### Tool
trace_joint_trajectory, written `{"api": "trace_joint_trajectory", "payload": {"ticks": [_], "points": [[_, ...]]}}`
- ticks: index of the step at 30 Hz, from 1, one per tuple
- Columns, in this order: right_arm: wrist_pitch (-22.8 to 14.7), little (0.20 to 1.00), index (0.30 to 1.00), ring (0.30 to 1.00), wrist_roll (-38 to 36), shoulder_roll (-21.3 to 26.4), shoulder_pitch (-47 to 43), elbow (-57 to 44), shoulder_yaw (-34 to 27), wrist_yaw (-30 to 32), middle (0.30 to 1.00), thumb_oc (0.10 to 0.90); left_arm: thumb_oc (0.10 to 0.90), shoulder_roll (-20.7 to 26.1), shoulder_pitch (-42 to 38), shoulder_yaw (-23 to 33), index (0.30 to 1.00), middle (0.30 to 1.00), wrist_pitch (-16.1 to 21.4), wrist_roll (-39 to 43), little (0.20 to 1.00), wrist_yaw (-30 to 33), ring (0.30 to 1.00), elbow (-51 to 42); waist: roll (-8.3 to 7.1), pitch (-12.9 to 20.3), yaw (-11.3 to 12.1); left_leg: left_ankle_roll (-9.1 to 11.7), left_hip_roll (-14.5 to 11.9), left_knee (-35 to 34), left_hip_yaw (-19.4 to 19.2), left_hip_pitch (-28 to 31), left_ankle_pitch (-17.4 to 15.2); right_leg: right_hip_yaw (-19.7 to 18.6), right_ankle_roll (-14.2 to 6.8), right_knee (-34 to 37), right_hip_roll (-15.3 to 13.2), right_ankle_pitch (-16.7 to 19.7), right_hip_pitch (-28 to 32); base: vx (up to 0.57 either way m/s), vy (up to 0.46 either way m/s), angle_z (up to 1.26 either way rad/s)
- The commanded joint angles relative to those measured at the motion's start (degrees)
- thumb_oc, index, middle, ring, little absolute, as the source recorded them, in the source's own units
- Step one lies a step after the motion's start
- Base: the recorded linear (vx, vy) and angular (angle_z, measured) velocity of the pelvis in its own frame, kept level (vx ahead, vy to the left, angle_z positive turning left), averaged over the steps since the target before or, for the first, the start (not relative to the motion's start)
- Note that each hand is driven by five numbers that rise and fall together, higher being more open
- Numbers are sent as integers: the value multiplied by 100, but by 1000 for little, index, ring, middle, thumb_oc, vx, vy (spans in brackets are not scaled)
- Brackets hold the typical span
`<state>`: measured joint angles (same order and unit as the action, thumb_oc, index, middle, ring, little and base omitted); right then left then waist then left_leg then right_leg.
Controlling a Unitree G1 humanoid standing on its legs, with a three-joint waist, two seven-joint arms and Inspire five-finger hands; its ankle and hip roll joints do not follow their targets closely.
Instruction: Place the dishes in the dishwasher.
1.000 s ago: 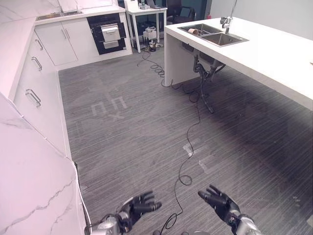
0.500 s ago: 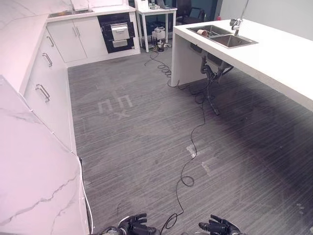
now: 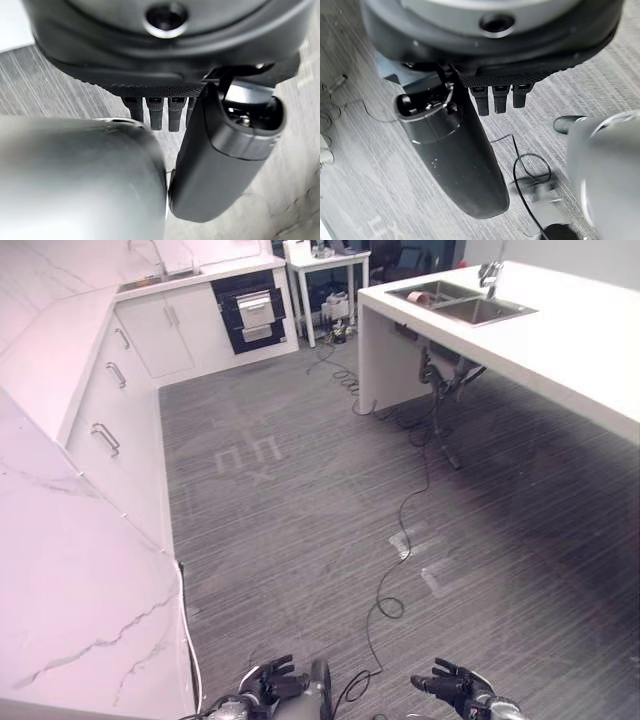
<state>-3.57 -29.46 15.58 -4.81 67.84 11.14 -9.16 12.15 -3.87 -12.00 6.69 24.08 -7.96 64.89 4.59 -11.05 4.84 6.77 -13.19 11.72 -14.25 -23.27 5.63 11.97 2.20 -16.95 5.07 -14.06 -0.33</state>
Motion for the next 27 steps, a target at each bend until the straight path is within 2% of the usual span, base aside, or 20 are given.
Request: {"api": "trace_joint_trajectory", "payload": {"ticks": [1,2,4,5,6,7,9,10,11,12,13,14,15,16,17,18,20,22,24,27], "points": [[-674,900,900,900,-67,181,106,-455,-93,-20,900,800,800,11,199,-120,900,900,320,-20,900,-61,900,-192,-148,299,-49,-154,32,547,-446,-260,558,-106,-424,-24,-452,94,803,558,290,-17],[-709,900,900,900,88,115,67,-411,-86,-20,900,800,800,38,298,-7,900,900,436,-9,900,-15,900,-193,-254,353,18,-336,265,547,-345,-129,300,-221,-511,-24,-566,-75,1079,587,291,-17],[-614,900,900,900,95,67,61,-387,-136,-2,900,800,800,84,337,101,900,900,399,7,900,-25,900,-185,-265,421,187,-475,391,547,-217,-73,169,-300,-539,-24,-601,-150,1324,537,288,-48],[-626,900,900,900,12,7,90,-396,-209,29,900,800,800,194,288,135,900,900,345,-41,900,-131,900,-210,-409,521,176,-748,609,547,-456,221,-155,-15,-851,-24,-876,583,1740,370,253,-66],[-629,900,900,900,11,1,91,-396,-213,30,900,800,800,201,284,135,900,900,344,-43,900,-134,900,-212,-423,511,164,-769,634,547,-469,254,-181,3,-881,-24,-900,626,1775,336,287,-43],[-663,900,900,900,16,-38,106,-441,-260,68,900,800,800,195,226,102,900,900,341,-118,900,-145,900,-232,-442,561,109,-897,766,547,-477,366,-353,-12,-1108,-320,-969,1360,1713,204,243,6],[-752,900,900,900,-74,-124,249,-751,-308,282,900,800,800,247,88,-82,900,900,368,-147,900,-142,900,-300,-373,592,-77,-1115,935,547,-304,559,-609,-502,-1444,-1717,-610,2395,1199,292,320,29],[-758,900,900,900,-184,-166,309,-939,-268,424,900,800,800,304,7,-178,900,900,271,-158,900,-91,900,-401,-297,592,-192,-1173,998,547,-140,721,-756,-553,-1500,-2670,-645,2710,653,203,196,91],[-758,900,900,900,-194,-166,307,-947,-262,429,900,800,800,305,-1,-183,900,900,264,-158,900,-87,900,-408,-252,608,-184,-1166,952,547,-123,704,-750,-556,-1482,-2675,-607,2761,597,299,165,101],[-865,900,900,900,-269,-168,227,-866,-225,364,900,800,800,279,-118,-316,900,900,272,-138,900,-60,900,-382,-126,556,-308,-1244,974,547,21,951,-906,-321,-1264,-2919,-862,2508,-41,310,37,88],[-920,900,900,900,-262,-168,202,-920,-175,390,900,800,800,267,-140,-358,900,900,301,-180,900,-96,900,-402,-153,469,-457,-1257,1073,547,85,1219,-1004,-148,-1114,-2739,-1061,2225,-458,422,-38,42],[-938,900,900,900,-330,-128,198,-1029,-163,418,900,800,800,284,-133,-382,900,900,300,-239,900,-123,900,-473,-111,419,-569,-1220,1062,547,199,1404,-1069,-38,-1010,-2344,-1086,2171,-772,376,-196,52],[-910,900,900,900,-428,-82,221,-1152,-181,421,900,800,800,331,-122,-390,900,900,243,-257,900,-143,900,-568,-143,358,-657,-1185,1109,547,341,1564,-1156,19,-986,-1920,-1165,2179,-910,368,-277,69],[-874,900,900,900,-496,-41,229,-1208,-204,379,900,800,800,376,-136,-382,900,900,206,-247,900,-169,900,-591,-244,303,-706,-1163,1199,547,438,1702,-1255,-26,-1022,-1485,-1285,2258,-1003,576,-450,103],[-811,900,900,900,-529,4,219,-1227,-235,275,900,800,800,415,-155,-365,900,900,195,-251,900,-201,900,-564,-462,258,-882,-1095,1387,547,684,1953,-1492,-136,-1126,-201,-1488,2734,-1196,454,-347,89],[-811,900,900,900,-529,3,219,-1226,-234,274,900,800,800,417,-154,-363,900,900,195,-251,900,-202,900,-563,-454,237,-890,-1095,1378,547,694,1980,-1503,-123,-1131,-175,-1477,2739,-1153,479,-360,92],[-776,900,900,900,-487,-8,209,-1186,-266,225,900,800,800,406,-126,-376,900,900,242,-248,900,-237,900,-501,-698,185,-1021,-1022,1597,547,892,2328,-1851,-330,-1293,-24,-1806,2751,-1696,417,-246,92],[-763,900,900,900,-530,-67,164,-1024,-301,295,900,800,800,324,-58,-457,900,900,312,-265,900,-231,900,-394,-787,194,-1032,-955,1680,547,1016,2658,-2142,-261,-1357,-24,-1968,2562,-2013,557,-256,41],[-723,900,900,900,-622,-56,123,-915,-272,317,900,800,800,270,24,-428,900,900,308,-324,900,-236,900,-374,-802,240,-968,-924,1670,547,954,2822,-2212,4,-1311,-24,-1930,2395,-1823,413,-189,-16],[-755,900,900,900,-527,-37,59,-643,-266,374,900,800,800,199,51,-442,900,900,297,-63,900,-175,900,-263,-698,378,-1049,-877,1551,547,1203,3111,-2110,-342,-1072,-24,-1577,2106,-1578,367,-186,-10]]}}
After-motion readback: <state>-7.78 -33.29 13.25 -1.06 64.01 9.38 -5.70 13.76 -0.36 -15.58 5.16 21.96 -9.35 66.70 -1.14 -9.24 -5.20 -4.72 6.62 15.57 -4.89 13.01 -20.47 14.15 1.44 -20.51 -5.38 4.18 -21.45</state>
